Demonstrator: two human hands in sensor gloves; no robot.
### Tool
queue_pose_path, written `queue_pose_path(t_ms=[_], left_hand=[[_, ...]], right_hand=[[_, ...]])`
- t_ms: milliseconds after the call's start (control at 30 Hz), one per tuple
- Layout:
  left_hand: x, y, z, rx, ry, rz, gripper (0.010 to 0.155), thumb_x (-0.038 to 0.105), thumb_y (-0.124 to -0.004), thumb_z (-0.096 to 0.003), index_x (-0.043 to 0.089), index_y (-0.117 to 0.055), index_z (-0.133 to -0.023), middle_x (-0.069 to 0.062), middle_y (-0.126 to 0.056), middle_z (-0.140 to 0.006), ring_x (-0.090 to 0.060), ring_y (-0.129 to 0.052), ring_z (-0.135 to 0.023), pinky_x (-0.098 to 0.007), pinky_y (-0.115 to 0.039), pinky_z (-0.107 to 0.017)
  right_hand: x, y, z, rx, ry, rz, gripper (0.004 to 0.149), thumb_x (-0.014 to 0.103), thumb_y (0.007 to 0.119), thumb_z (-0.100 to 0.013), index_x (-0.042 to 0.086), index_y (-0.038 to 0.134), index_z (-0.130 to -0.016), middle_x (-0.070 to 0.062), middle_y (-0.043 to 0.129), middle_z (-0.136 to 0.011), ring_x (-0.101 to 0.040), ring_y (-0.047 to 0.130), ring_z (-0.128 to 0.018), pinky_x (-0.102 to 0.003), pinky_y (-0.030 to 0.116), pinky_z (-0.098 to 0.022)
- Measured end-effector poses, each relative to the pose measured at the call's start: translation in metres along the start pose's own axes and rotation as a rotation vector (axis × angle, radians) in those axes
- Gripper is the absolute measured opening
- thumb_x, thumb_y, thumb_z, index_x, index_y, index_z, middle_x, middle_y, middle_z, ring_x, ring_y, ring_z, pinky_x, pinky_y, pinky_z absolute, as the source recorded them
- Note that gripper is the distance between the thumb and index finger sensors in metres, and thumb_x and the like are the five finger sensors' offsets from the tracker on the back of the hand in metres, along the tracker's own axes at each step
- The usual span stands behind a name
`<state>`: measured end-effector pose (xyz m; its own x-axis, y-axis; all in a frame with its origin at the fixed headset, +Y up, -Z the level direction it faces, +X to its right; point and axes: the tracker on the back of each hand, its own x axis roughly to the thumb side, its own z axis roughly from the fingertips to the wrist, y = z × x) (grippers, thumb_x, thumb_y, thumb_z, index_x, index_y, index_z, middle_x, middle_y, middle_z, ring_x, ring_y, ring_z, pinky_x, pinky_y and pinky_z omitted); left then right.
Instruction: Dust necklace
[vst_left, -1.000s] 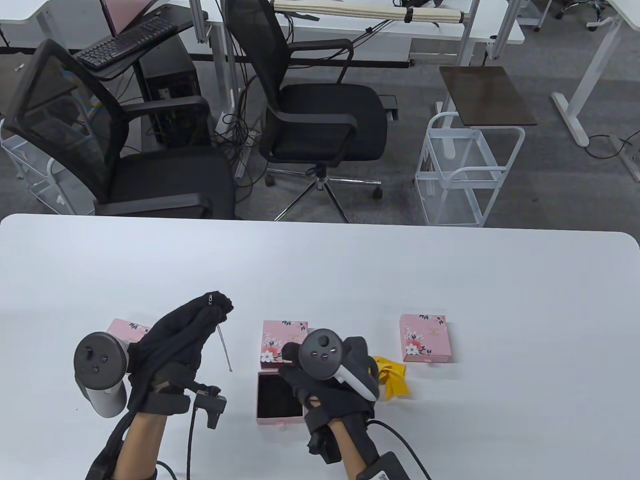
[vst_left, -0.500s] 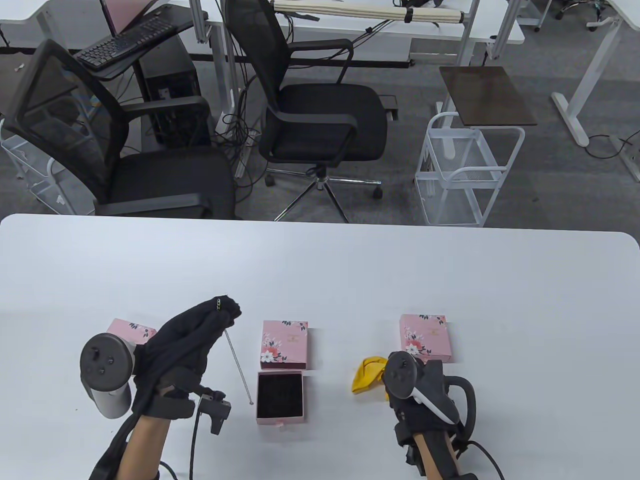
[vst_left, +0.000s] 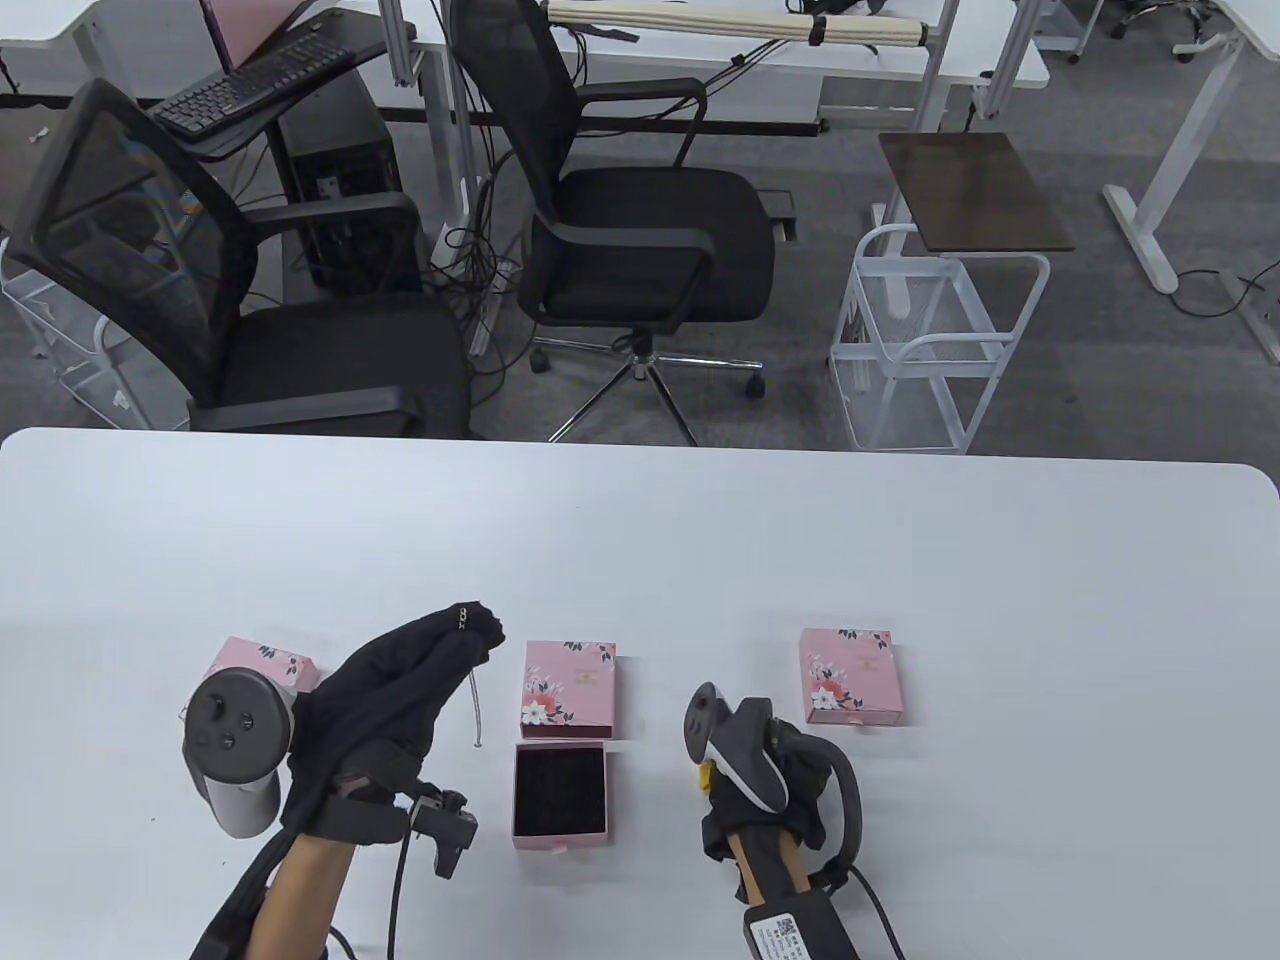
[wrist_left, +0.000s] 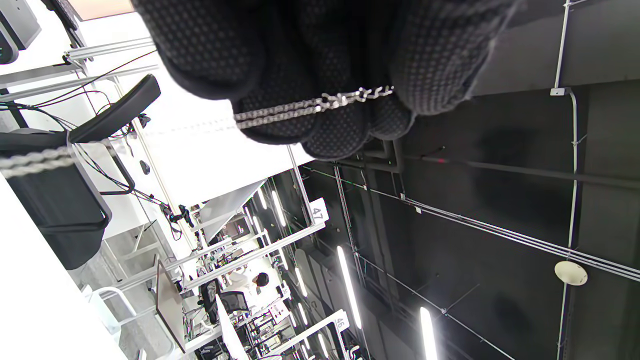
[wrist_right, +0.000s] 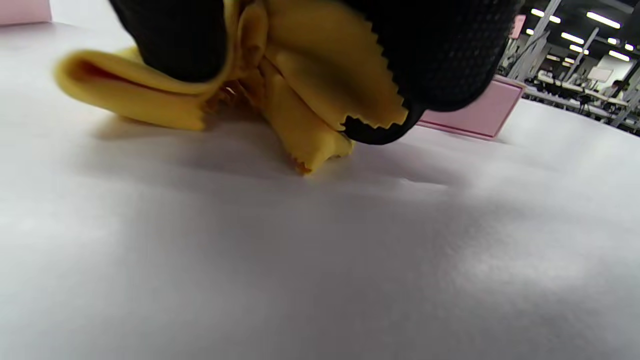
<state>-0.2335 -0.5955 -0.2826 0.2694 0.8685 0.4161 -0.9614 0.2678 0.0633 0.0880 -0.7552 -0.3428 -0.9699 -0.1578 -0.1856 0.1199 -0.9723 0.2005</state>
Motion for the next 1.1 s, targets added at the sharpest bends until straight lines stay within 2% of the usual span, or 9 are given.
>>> queue_pose_path(t_ms=[133,200,267,367,533,633,800,1000,1100], left_hand=[[-0.001,0.001,-0.001,0.004,0.008,0.005,0.036,0.047,-0.084,-0.057,0.03,-0.091,-0.089,0.0,-0.101,-0.086,-0.022,-0.097,-0.073,-0.042,-0.085,-0.052],[-0.001,0.003,-0.001,0.009,0.014,0.008,0.036,0.047,-0.084,-0.057,0.03,-0.091,-0.089,0.0,-0.101,-0.086,-0.022,-0.096,-0.073,-0.042,-0.084,-0.053],[-0.002,0.004,-0.001,0.011,0.019,0.007,0.036,0.047,-0.085,-0.0567,0.03,-0.091,-0.088,0.0,-0.101,-0.087,-0.023,-0.096,-0.074,-0.042,-0.084,-0.054],[-0.003,0.006,-0.002,0.01,0.026,0.002,0.037,0.047,-0.086,-0.056,0.03,-0.092,-0.088,0.0,-0.1,-0.088,-0.024,-0.094,-0.077,-0.044,-0.083,-0.055],[-0.004,0.008,-0.003,0.0,0.038,0.005,0.037,0.048,-0.086,-0.0553,0.03,-0.092,-0.087,-0.001,-0.099,-0.09,-0.026,-0.093,-0.079,-0.045,-0.082,-0.057],[-0.004,0.008,-0.003,0.001,0.045,-0.007,0.038,0.048,-0.086,-0.0549,0.03,-0.093,-0.087,-0.001,-0.098,-0.091,-0.026,-0.092,-0.079,-0.045,-0.082,-0.057],[-0.007,0.006,-0.003,0.011,0.069,-0.019,0.038,0.048,-0.086,-0.0546,0.03,-0.093,-0.087,-0.001,-0.099,-0.089,-0.023,-0.095,-0.075,-0.042,-0.083,-0.054],[-0.008,0.001,-0.004,-0.009,0.077,-0.021,0.038,0.048,-0.087,-0.0544,0.031,-0.092,-0.087,0.0,-0.1,-0.088,-0.02,-0.098,-0.072,-0.039,-0.087,-0.051],[-0.006,-0.001,-0.003,-0.005,0.066,-0.045,0.038,0.048,-0.087,-0.0542,0.031,-0.092,-0.088,0.0,-0.099,-0.089,-0.02,-0.098,-0.073,-0.038,-0.087,-0.051]], right_hand=[[-0.006,-0.014,0.006,-0.045,-0.073,-0.324,0.05,0.035,0.076,-0.064,0.01,0.067,-0.106,-0.026,0.08,-0.096,-0.046,0.088,-0.073,-0.051,0.078,-0.055],[-0.01,-0.029,0.013,-0.081,-0.151,-0.615,0.051,0.034,0.075,-0.064,0.009,0.065,-0.107,-0.027,0.078,-0.098,-0.047,0.087,-0.075,-0.052,0.077,-0.055],[-0.01,-0.039,0.017,-0.09,-0.236,-0.802,0.051,0.033,0.074,-0.064,0.009,0.063,-0.108,-0.028,0.076,-0.099,-0.048,0.085,-0.076,-0.052,0.076,-0.056],[-0.003,-0.058,0.028,-0.07,-0.373,-1.096,0.052,0.032,0.072,-0.065,0.009,0.06,-0.109,-0.028,0.072,-0.102,-0.049,0.082,-0.079,-0.054,0.074,-0.058],[0.019,-0.082,0.046,0.004,-0.601,-1.387,0.052,0.031,0.07,-0.066,0.01,0.057,-0.111,-0.027,0.068,-0.106,-0.051,0.076,-0.084,-0.056,0.069,-0.062],[0.032,-0.095,0.058,0.011,-0.716,-1.481,0.052,0.03,0.07,-0.066,0.01,0.056,-0.112,-0.026,0.067,-0.107,-0.052,0.074,-0.086,-0.057,0.068,-0.063],[0.049,-0.112,0.072,-0.059,-0.812,-1.436,0.052,0.028,0.07,-0.065,0.011,0.056,-0.112,-0.025,0.065,-0.109,-0.052,0.073,-0.088,-0.058,0.067,-0.064],[0.062,-0.121,0.092,-0.225,-0.824,-1.307,0.055,0.031,0.073,-0.063,0.008,0.057,-0.111,-0.025,0.067,-0.107,-0.051,0.074,-0.086,-0.058,0.068,-0.063],[0.064,-0.125,0.102,-0.349,-0.762,-1.236,0.062,0.038,0.077,-0.06,0.005,0.059,-0.11,-0.028,0.07,-0.104,-0.051,0.078,-0.084,-0.057,0.07,-0.062]])
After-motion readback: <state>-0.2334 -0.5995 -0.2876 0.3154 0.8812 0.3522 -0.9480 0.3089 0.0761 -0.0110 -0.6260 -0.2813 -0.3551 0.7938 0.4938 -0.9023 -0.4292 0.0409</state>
